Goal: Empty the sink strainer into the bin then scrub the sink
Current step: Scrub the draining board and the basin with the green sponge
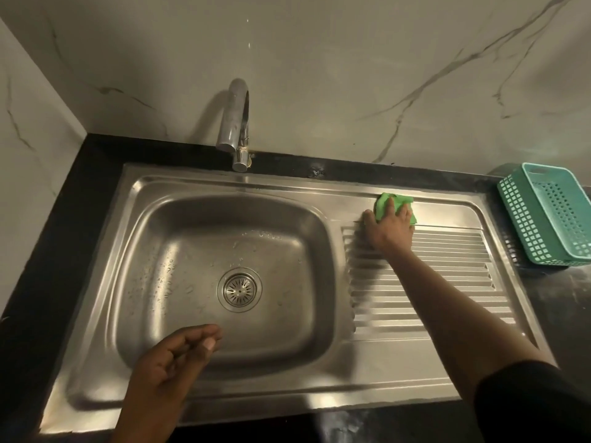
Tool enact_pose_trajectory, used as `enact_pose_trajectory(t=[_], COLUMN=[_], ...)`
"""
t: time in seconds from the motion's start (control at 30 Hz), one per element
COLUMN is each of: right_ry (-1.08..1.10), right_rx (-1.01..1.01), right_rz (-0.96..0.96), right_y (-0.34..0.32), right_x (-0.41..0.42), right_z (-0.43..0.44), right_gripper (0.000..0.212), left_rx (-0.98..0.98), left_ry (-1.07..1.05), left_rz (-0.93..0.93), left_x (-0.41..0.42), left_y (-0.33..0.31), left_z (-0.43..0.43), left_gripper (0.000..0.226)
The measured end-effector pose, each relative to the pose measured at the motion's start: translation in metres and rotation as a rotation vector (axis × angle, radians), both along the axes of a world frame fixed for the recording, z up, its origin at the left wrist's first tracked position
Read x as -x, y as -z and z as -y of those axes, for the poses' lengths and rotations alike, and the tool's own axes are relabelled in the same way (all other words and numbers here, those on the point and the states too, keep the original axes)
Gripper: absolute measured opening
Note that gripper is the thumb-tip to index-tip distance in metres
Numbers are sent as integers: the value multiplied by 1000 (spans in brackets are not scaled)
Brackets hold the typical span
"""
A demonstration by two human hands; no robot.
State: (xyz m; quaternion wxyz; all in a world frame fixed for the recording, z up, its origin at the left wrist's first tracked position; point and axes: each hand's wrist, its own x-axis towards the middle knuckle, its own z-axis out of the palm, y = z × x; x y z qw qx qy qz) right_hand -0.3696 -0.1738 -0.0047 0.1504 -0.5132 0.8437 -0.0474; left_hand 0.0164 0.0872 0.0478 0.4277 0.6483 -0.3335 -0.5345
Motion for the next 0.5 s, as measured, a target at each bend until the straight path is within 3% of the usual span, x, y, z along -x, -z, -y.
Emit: enact_pose_trajectory(t=[0.13, 0.5], right_ry=[130, -241], right_rx=[80, 173], right_rz=[-7, 111], right_y=[-2, 4], right_x=[-53, -248], right_z=[12, -7], right_gripper=[69, 69], left_rx=[-3, -7], left_ry=[-34, -17], left_rz=[-20, 21], left_x=[-8, -35], left_y=[-1, 0], left_z=[-2, -1], left_gripper=[23, 27])
